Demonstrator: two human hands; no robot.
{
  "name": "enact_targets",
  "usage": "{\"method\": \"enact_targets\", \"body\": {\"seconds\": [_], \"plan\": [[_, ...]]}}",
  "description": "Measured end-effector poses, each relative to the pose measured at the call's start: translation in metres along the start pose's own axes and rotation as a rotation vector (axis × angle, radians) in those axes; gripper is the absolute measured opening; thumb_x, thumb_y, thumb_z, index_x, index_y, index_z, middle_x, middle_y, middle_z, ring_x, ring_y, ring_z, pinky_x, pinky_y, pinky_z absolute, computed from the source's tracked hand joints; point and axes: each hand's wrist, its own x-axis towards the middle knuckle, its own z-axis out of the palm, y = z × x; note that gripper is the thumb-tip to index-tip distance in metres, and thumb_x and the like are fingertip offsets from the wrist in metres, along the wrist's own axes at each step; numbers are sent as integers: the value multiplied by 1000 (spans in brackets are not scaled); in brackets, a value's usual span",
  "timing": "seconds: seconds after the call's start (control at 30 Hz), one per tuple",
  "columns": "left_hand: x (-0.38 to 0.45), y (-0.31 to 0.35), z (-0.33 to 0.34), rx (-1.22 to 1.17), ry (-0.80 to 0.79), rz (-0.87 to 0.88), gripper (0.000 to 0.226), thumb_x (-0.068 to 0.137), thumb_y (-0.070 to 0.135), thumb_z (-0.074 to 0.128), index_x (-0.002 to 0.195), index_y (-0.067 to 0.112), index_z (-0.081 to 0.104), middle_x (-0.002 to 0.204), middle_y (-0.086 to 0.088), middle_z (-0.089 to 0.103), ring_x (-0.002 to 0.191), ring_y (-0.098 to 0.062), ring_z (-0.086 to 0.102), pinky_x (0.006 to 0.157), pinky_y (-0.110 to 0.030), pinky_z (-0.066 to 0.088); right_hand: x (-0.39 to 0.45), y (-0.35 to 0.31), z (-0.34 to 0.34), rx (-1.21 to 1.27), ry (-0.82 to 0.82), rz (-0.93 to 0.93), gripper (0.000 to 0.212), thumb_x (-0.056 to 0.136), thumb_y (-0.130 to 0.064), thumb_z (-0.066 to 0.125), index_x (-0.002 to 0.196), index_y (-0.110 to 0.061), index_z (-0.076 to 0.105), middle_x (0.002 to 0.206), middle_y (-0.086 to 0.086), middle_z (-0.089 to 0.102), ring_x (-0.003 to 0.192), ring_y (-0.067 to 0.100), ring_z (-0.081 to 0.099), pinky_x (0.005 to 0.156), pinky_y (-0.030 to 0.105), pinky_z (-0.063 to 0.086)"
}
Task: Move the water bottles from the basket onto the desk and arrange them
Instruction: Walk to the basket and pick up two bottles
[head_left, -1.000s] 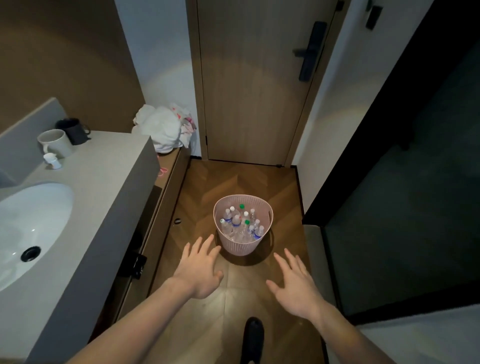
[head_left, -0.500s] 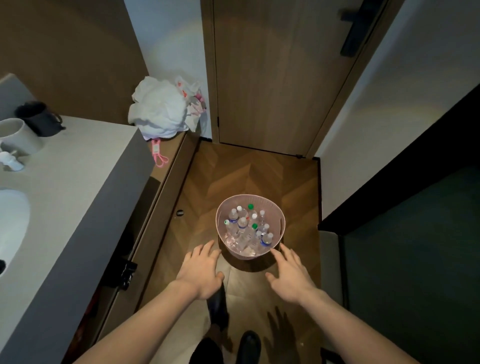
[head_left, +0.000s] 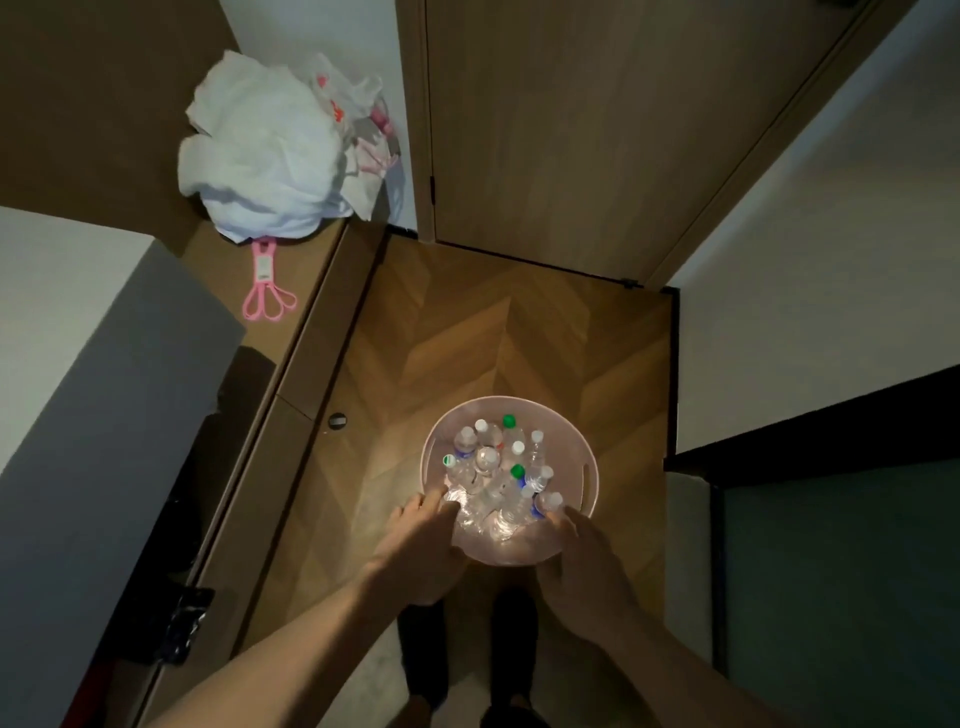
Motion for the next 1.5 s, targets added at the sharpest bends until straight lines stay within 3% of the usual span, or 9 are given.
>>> {"method": "enact_targets", "body": {"seconds": [0.23, 0.3, 0.4, 0.5, 0.57, 0.83, 1.2, 1.37, 1.5], "plan": [[122, -31, 91, -11, -33, -22, 57, 96, 37, 55, 151, 27, 41, 158, 1, 39, 143, -27, 40, 109, -40, 42, 123, 56, 67, -127, -29, -141, 44, 105, -37, 31, 129, -23, 65, 132, -4, 62, 123, 19, 59, 99, 44, 59], [150, -39, 122, -62, -32, -22, 52, 91, 30, 61, 142, 28, 52, 148, 4, 50, 138, -24, 48, 104, -35, 45, 147, 71, 89, -55, 17, -127, 44, 106, -38, 35, 124, -15, 68, 124, 2, 69, 115, 23, 63, 92, 48, 62], [192, -51, 165, -138, -27, -28, 56, 87, 29, 65, 142, 29, 54, 145, 7, 54, 137, -17, 53, 104, -27, 50, 179, 84, 108, -86, -8, -49, 44, 101, -31, 52, 142, -15, 57, 140, -6, 53, 130, 16, 52, 110, 33, 45], [230, -57, 194, -144, -16, -20, 60, 91, 30, 67, 147, 22, 50, 150, 0, 51, 140, -21, 48, 111, -32, 45, 208, 104, 127, -115, -96, 51, 71, 89, -46, 38, 153, -17, 48, 155, 5, 47, 141, 28, 49, 116, 46, 43], [254, -60, 209, -111, -19, -14, 67, 90, 34, 69, 150, 20, 45, 150, -3, 51, 136, -25, 51, 109, -38, 47, 227, 118, 141, -174, -154, 90, 65, 95, -39, 48, 156, -19, 44, 158, 4, 45, 143, 26, 47, 119, 42, 41], [361, -70, 267, -15, 34, 78, 93, 81, 19, 79, 156, 22, 24, 165, -8, 18, 131, -35, 51, 89, -48, 59, 302, 171, 201, -216, -124, 77, 70, 90, -17, 68, 155, -19, 42, 148, 3, 47, 131, 26, 55, 99, 36, 56], [438, -104, 309, 105, -27, 186, 43, 95, 9, 52, 138, 1, 49, 140, -22, 43, 122, -39, 56, 97, -41, 48, 344, 198, 252, -209, -147, 122, 26, 102, -15, 59, 127, -9, 62, 129, 11, 60, 125, 30, 58, 93, 33, 48], [428, -90, 303, 258, 124, 130, 40, 95, 3, 57, 135, 8, 59, 139, -15, 48, 120, -32, 57, 80, -36, 44, 322, 186, 277, -147, -161, 132, 28, 104, -20, 55, 129, -9, 61, 126, 15, 65, 110, 32, 63, 92, 36, 47], [413, -76, 307, 296, 213, 209, 55, 45, -7, 80, 99, 6, 78, 97, -14, 71, 68, -30, 69, 42, -29, 45, 315, 186, 288, 92, -79, 185, 27, 101, -20, 51, 120, -8, 65, 122, 13, 69, 116, 30, 63, 106, 41, 48]]}}
